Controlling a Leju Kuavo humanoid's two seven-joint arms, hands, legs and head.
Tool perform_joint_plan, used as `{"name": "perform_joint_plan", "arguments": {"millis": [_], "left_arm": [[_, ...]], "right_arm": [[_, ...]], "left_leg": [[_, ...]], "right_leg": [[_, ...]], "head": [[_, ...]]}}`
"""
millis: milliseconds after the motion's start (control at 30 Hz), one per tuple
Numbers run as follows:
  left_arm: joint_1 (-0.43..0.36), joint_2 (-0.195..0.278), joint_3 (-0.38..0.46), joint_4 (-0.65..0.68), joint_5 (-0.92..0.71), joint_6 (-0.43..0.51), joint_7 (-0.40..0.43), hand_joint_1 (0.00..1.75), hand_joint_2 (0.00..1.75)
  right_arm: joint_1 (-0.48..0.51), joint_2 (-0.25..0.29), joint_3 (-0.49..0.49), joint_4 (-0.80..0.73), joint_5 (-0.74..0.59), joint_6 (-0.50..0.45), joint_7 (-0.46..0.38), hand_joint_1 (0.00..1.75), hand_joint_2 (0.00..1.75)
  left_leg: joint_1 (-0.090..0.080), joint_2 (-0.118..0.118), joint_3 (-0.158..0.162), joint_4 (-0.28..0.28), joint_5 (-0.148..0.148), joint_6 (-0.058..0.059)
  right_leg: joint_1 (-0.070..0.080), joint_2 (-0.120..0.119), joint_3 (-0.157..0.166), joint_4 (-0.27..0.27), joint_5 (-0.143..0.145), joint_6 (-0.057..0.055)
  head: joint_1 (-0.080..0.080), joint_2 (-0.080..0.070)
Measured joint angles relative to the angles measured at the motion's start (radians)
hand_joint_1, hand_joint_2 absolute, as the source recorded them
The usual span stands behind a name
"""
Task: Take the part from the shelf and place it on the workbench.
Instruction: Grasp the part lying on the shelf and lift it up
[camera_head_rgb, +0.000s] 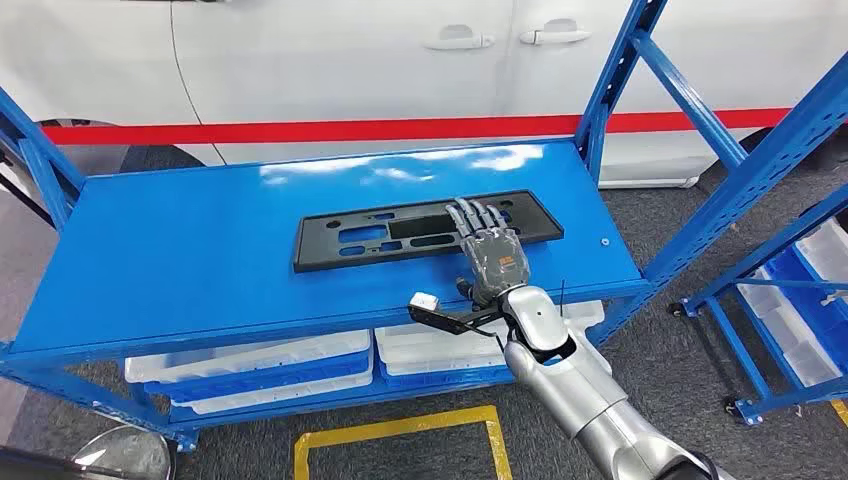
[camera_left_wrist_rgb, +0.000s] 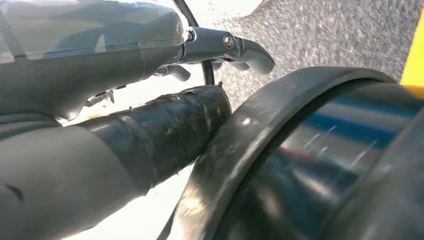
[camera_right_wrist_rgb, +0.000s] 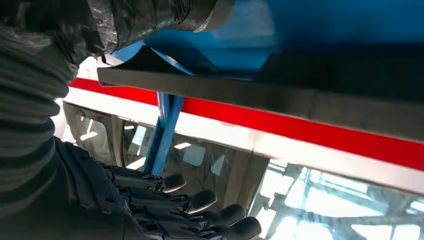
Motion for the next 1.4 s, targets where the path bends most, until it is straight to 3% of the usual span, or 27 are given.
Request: {"name": "perform_joint_plan", "arguments": {"millis": [67,100,133,167,200,267,300,367,433,500,533,600,667,700,733,800,867,933,1000,1067,1133,1200,1233,1333,1400], "left_arm": [[-0.004,0.002,0.000,0.000,0.000,0.000,0.000,0.00,0.00],[-0.008,0.003,-0.001,0.000,0.000,0.000,-0.001,0.00,0.00],[-0.012,0.005,-0.001,0.000,0.001,0.000,-0.001,0.00,0.00],[-0.015,0.007,-0.001,0.000,0.001,0.000,-0.001,0.00,0.00],[-0.016,0.009,-0.001,0.000,0.001,0.000,-0.001,0.00,0.00],[-0.014,0.012,-0.001,0.000,0.000,0.000,0.000,0.00,0.00],[-0.012,0.012,-0.001,0.000,0.000,0.000,0.000,0.00,0.00],[-0.009,0.012,-0.001,0.001,0.000,0.000,-0.001,0.00,0.00],[-0.010,0.011,-0.001,0.002,0.000,0.000,-0.001,0.00,0.00],[-0.010,0.010,-0.001,0.002,0.000,0.000,-0.001,0.00,0.00],[-0.010,0.010,-0.001,0.002,0.000,0.000,-0.001,0.00,0.00],[-0.011,0.010,-0.001,0.002,-0.002,-0.004,-0.001,0.00,0.00],[-0.013,0.010,-0.001,0.002,-0.003,-0.024,-0.001,0.00,0.00],[-0.016,0.010,-0.001,0.002,-0.003,-0.038,-0.001,0.00,0.00],[-0.018,0.010,-0.001,0.002,-0.003,-0.052,-0.002,0.00,0.00],[-0.020,0.008,-0.002,0.002,-0.003,-0.068,-0.002,0.00,0.00],[-0.022,0.004,-0.002,0.002,-0.003,-0.075,-0.003,0.00,0.00],[-0.024,0.004,-0.002,0.002,-0.004,-0.077,-0.003,0.00,0.00],[-0.025,0.006,-0.003,0.002,-0.006,-0.075,-0.002,0.00,0.00],[-0.026,0.007,-0.003,0.002,-0.008,-0.072,-0.001,0.00,0.00],[-0.030,0.009,-0.003,0.002,-0.008,-0.070,-0.001,0.00,0.00],[-0.036,0.012,-0.003,0.002,-0.007,-0.069,-0.002,0.00,0.00],[-0.038,0.013,-0.003,0.002,-0.006,-0.069,-0.001,0.00,0.00],[-0.034,0.013,-0.003,0.002,-0.006,-0.067,-0.002,0.00,0.00],[-0.031,0.013,-0.003,0.002,-0.003,-0.066,-0.007,0.00,0.00]], "right_arm": [[0.000,0.005,0.000,0.006,0.001,0.000,0.000,0.00,1.75],[0.000,0.009,0.000,0.013,0.001,0.000,-0.001,0.00,1.75],[0.002,0.012,0.000,0.019,0.002,0.000,-0.001,0.00,1.75],[0.002,0.015,0.000,0.025,0.002,0.000,-0.001,0.00,1.75],[0.003,0.017,0.000,0.029,0.003,0.000,-0.001,0.00,1.75],[0.003,0.020,0.000,0.035,0.003,0.000,-0.001,0.00,1.75],[0.002,0.022,0.000,0.038,0.003,0.000,-0.001,0.00,1.75],[0.001,0.025,0.000,0.043,0.003,0.000,-0.001,0.00,1.75],[0.000,0.028,0.000,0.050,0.003,0.000,-0.002,0.00,1.75],[-0.004,0.033,0.000,0.061,0.003,-0.002,-0.005,0.00,1.75],[-0.008,0.036,0.000,0.068,0.003,-0.004,-0.007,0.00,1.75],[-0.014,0.041,0.000,0.085,0.003,-0.006,-0.009,0.00,1.75],[-0.016,0.047,0.000,0.107,0.004,-0.009,-0.011,0.00,1.75],[-0.018,0.051,0.000,0.118,0.005,-0.010,-0.012,0.00,1.75],[-0.022,0.055,0.000,0.129,0.005,-0.011,-0.013,0.00,1.75],[-0.035,0.061,0.000,0.145,0.005,-0.011,-0.016,0.00,1.75],[-0.046,0.068,0.000,0.162,0.001,-0.013,-0.020,0.01,1.75],[-0.054,0.075,0.000,0.178,-0.011,-0.014,-0.026,0.05,1.75],[-0.064,0.083,-0.001,0.189,-0.025,-0.011,-0.034,0.09,1.75],[-0.070,0.092,-0.003,0.200,-0.035,-0.005,-0.039,0.09,1.75],[-0.070,0.097,-0.004,0.213,-0.041,0.000,-0.041,0.75,1.75],[-0.070,0.101,-0.005,0.224,-0.043,0.002,-0.042,1.55,1.75],[-0.070,0.103,-0.005,0.229,-0.045,0.002,-0.042,1.68,1.75],[-0.070,0.108,-0.009,0.241,-0.057,0.009,-0.049,1.75,1.75],[-0.071,0.110,-0.015,0.245,-0.067,0.016,-0.057,1.75,1.75]], "left_leg": [[0.005,0.000,-0.040,0.072,-0.028,-0.010],[0.009,0.000,-0.077,0.137,-0.050,-0.020],[0.013,0.000,-0.108,0.189,-0.060,-0.029],[0.018,0.000,-0.125,0.211,-0.051,-0.038],[0.023,0.001,-0.126,0.196,-0.023,-0.047],[0.033,0.004,-0.093,0.094,0.057,-0.063],[0.035,0.006,-0.078,0.049,0.081,-0.070],[0.034,0.004,-0.063,0.004,0.079,-0.058],[0.033,0.001,-0.061,-0.007,0.068,-0.030],[0.036,0.000,-0.058,-0.009,0.068,-0.014],[0.037,0.000,-0.055,-0.011,0.068,-0.007],[0.036,0.000,-0.052,-0.013,0.064,0.002],[0.031,-0.003,-0.047,-0.013,0.058,0.010],[0.027,-0.005,-0.041,-0.013,0.054,0.012],[0.023,-0.007,-0.032,-0.013,0.048,0.014],[0.018,-0.008,-0.012,-0.016,0.033,0.015],[0.017,-0.007,-0.002,-0.021,0.025,0.012],[0.021,-0.006,0.002,-0.031,0.025,0.004],[0.017,-0.004,0.012,-0.042,0.021,-0.003],[0.014,0.000,-0.006,0.008,-0.008,-0.014],[0.018,0.002,-0.071,0.135,-0.057,-0.027],[0.019,0.003,-0.126,0.230,-0.073,-0.037],[0.020,0.003,-0.132,0.229,-0.052,-0.041],[0.028,0.007,-0.083,0.070,0.062,-0.049],[0.031,0.009,-0.063,-0.004,0.080,-0.037]], "right_leg": [[-0.003,-0.001,0.007,-0.002,-0.004,0.002],[-0.006,-0.002,0.014,-0.003,-0.009,0.005],[-0.009,-0.003,0.020,-0.002,-0.016,0.010],[-0.013,-0.004,0.027,0.001,-0.023,0.016],[-0.018,-0.005,0.033,0.006,-0.032,0.023],[-0.029,-0.003,0.043,0.022,-0.052,0.039],[-0.030,-0.001,0.043,0.033,-0.061,0.048],[-0.027,0.002,0.033,0.050,-0.070,0.062],[-0.023,0.001,0.023,0.055,-0.070,0.069],[-0.024,0.000,0.013,0.074,-0.081,0.073],[-0.024,0.000,-0.005,0.108,-0.095,0.075],[-0.023,0.000,-0.074,0.227,-0.137,0.078],[-0.019,0.001,-0.152,0.338,-0.154,0.073],[-0.016,0.001,-0.171,0.349,-0.136,0.067],[-0.011,0.002,-0.172,0.324,-0.099,0.058],[0.002,0.004,-0.133,0.200,-0.010,0.030],[0.014,0.008,-0.097,0.118,0.031,0.006],[0.021,0.008,-0.085,0.099,0.028,-0.002],[0.014,0.005,-0.061,0.059,0.018,0.000],[0.001,0.003,-0.030,0.020,0.010,0.004],[-0.004,0.001,-0.017,0.009,0.007,0.007],[-0.006,0.000,-0.013,0.012,0.001,0.010],[-0.007,0.001,-0.011,0.015,-0.003,0.012],[-0.007,0.005,-0.012,0.035,-0.015,0.025],[-0.001,0.008,-0.026,0.050,-0.019,0.034]], "head": [[0.000,0.000],[-0.001,0.000],[-0.001,0.000],[-0.001,0.000],[-0.001,0.000],[-0.001,0.000],[-0.003,0.000],[-0.006,0.000],[-0.006,0.000],[-0.005,0.000],[-0.005,0.000],[-0.005,0.000],[-0.005,0.000],[-0.005,0.000],[-0.005,0.000],[-0.006,0.000],[-0.005,0.000],[0.000,0.000],[0.002,0.000],[0.001,0.000],[-0.001,0.000],[-0.001,0.000],[-0.001,0.000],[-0.001,0.000],[0.000,0.000]]}}
